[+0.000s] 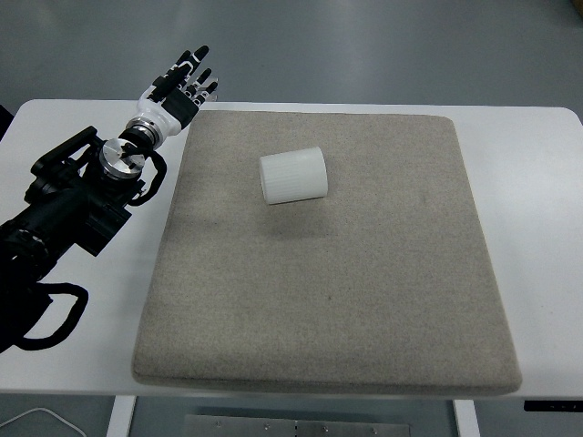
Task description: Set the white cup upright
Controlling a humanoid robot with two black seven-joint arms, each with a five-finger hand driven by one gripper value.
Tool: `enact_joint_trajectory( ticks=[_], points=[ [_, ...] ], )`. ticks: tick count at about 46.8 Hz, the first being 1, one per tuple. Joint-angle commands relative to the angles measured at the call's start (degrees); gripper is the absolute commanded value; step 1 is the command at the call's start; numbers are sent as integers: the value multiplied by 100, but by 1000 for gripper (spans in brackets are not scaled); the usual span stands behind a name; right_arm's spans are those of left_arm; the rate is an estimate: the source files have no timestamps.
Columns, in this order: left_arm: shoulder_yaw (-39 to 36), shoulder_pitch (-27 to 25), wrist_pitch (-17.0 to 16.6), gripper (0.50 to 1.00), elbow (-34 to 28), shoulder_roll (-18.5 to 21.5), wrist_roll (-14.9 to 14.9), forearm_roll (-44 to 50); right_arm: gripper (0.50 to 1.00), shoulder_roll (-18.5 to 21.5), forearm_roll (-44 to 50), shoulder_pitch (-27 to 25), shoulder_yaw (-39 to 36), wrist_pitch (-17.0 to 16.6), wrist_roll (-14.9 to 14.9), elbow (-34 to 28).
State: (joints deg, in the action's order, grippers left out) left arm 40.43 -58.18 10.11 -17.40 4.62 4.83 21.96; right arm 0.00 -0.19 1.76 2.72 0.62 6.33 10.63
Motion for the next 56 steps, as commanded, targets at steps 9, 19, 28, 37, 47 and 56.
enact_joint_trajectory(
  ticks=[9,19,28,37,47,56],
  points=[
    [9,0,53,996,0,30,0,10,930,0,1,0,0,0,0,0],
    [307,-79,88,996,-18,56,0,1,930,0,1,0,0,0,0,0],
    [528,-97,106,996,-9,179,0,-52,930,0,1,0,0,0,0,0],
    [291,-351,361,996,-27,232,-26,-718,930,0,1,0,0,0,0,0],
    [-61,-755,422,996,-62,206,-53,-2125,930,0,1,0,0,0,0,0],
    [-465,-940,431,994,-1045,302,-96,-3057,930,0,1,0,0,0,0,0]
  ],
)
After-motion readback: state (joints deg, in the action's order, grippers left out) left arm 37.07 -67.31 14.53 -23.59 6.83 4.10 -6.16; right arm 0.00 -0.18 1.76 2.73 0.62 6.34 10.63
